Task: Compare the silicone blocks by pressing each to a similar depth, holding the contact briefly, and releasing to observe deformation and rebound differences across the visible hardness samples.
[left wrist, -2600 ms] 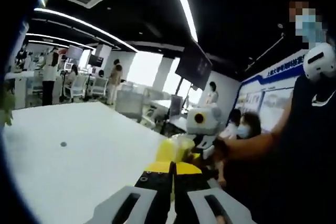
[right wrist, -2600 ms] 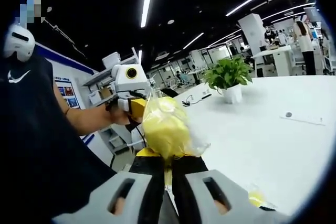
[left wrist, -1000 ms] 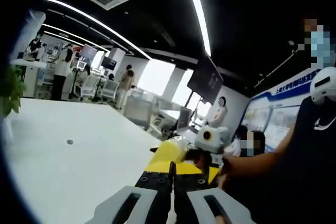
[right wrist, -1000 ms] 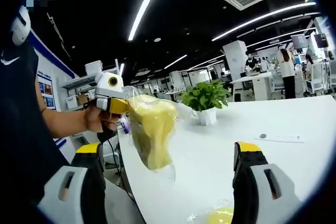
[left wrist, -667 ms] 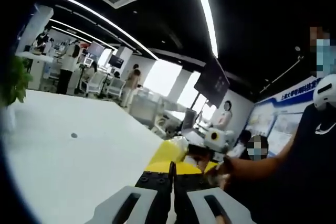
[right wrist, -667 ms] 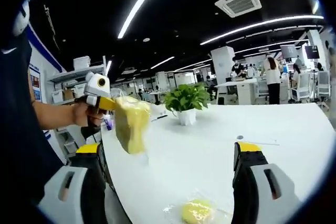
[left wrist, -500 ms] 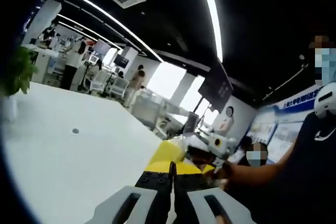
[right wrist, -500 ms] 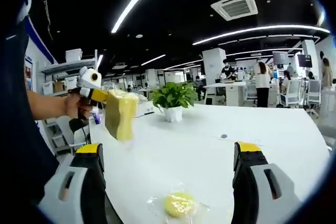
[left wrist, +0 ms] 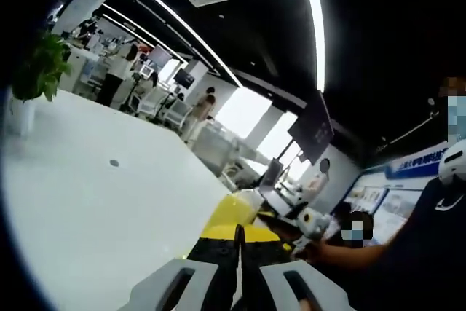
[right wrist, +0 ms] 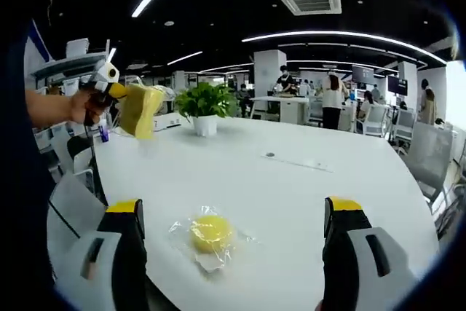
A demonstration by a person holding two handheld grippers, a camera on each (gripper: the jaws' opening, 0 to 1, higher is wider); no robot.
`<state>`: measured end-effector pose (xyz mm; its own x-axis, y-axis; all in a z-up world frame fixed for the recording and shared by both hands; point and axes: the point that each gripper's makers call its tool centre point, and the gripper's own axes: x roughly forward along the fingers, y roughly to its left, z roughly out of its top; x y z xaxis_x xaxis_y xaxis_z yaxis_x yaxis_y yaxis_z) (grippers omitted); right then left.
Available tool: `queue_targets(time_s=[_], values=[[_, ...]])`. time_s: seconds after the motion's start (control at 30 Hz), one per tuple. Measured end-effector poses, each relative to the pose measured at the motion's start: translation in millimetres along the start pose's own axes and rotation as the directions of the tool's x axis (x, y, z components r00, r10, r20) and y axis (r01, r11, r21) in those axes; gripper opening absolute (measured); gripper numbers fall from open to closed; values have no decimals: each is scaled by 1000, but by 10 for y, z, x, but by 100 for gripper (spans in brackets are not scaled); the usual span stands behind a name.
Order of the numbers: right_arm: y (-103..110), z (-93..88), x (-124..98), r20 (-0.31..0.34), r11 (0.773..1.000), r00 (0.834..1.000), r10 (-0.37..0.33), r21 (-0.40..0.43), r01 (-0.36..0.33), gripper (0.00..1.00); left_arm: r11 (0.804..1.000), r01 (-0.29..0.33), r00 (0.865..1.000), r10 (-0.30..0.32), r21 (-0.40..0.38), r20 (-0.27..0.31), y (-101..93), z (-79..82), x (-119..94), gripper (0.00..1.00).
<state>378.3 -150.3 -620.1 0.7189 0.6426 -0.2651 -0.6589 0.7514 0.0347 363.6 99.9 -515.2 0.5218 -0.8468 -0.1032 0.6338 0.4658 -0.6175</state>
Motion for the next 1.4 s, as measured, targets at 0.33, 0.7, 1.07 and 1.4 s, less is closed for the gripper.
queue_targets(time_s=[0.33,0.7,1.07,1.4], values=[[-62,-441,-187,-79,998,995,-58,27,60,96,998,-10,999,8,-55,-39,137,-169,23,0],[-42,-467,-255,-68,994,994,-82,68,87,96,994,-6,999,0,-108,-52,249,-289,60,0],[-30,-569,-311,-79,991,992,-94,85,101,96,986,-29,995,13,-165,-96,525,-511,120,0],[-108,-732,-379,-138,975,983,-124,169,147,97,979,-35,991,8,-202,-135,664,-628,129,0]])
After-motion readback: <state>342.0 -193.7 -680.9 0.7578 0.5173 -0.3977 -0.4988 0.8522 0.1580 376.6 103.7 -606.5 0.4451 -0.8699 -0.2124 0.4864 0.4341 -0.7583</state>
